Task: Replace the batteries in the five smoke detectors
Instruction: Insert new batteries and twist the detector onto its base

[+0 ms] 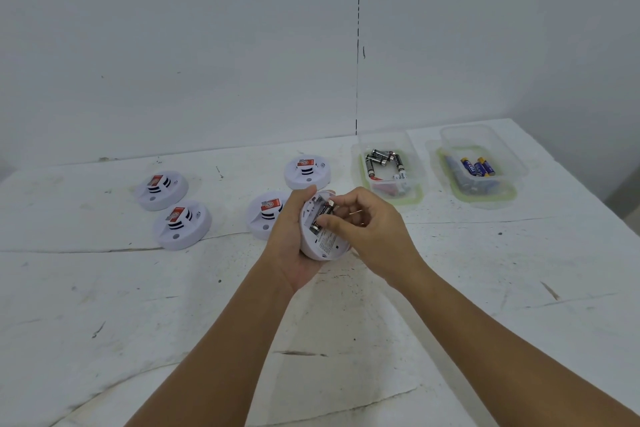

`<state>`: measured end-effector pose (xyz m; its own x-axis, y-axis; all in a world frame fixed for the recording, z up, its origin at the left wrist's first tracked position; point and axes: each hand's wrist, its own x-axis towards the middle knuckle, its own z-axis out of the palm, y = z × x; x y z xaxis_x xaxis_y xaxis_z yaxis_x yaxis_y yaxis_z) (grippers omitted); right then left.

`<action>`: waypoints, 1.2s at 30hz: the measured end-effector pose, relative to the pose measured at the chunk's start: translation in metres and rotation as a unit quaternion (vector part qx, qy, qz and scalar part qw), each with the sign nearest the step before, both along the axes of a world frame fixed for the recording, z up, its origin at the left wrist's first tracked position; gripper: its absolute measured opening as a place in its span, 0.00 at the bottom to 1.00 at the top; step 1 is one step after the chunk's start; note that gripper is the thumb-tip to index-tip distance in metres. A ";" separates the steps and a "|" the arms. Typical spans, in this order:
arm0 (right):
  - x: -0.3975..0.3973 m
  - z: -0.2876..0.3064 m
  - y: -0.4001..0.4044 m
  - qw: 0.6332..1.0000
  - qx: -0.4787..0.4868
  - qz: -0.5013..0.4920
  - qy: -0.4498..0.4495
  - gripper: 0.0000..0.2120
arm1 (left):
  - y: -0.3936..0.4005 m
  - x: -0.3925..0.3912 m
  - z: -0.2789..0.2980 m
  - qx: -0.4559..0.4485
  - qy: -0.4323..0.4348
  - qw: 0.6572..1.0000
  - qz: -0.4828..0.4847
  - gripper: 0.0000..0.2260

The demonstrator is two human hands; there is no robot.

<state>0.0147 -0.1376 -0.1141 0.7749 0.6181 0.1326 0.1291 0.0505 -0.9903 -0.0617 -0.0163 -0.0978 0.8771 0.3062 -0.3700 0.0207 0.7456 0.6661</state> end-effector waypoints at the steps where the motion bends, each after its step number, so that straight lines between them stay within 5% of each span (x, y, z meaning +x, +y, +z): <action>1: 0.000 0.000 -0.001 1.000 0.004 -0.003 -0.006 0.10 | 0.000 0.001 0.001 0.002 0.000 1.000 0.002 0.15; 12: -0.004 -0.007 -0.003 0.986 -0.020 -0.037 -0.162 0.05 | 0.000 0.007 0.005 0.026 0.013 1.000 -0.011 0.13; 21: 0.003 -0.017 -0.009 0.927 -0.110 -0.082 -0.348 0.15 | -0.008 0.014 0.006 0.025 0.035 0.999 -0.006 0.10; 31: 0.009 -0.012 -0.011 0.922 -0.135 -0.078 -0.355 0.18 | -0.007 0.032 0.007 0.051 0.071 0.996 -0.010 0.11; 36: 0.042 0.002 -0.014 0.915 -0.170 -0.001 -0.367 0.16 | -0.003 0.038 0.008 0.072 0.059 0.996 -0.006 0.13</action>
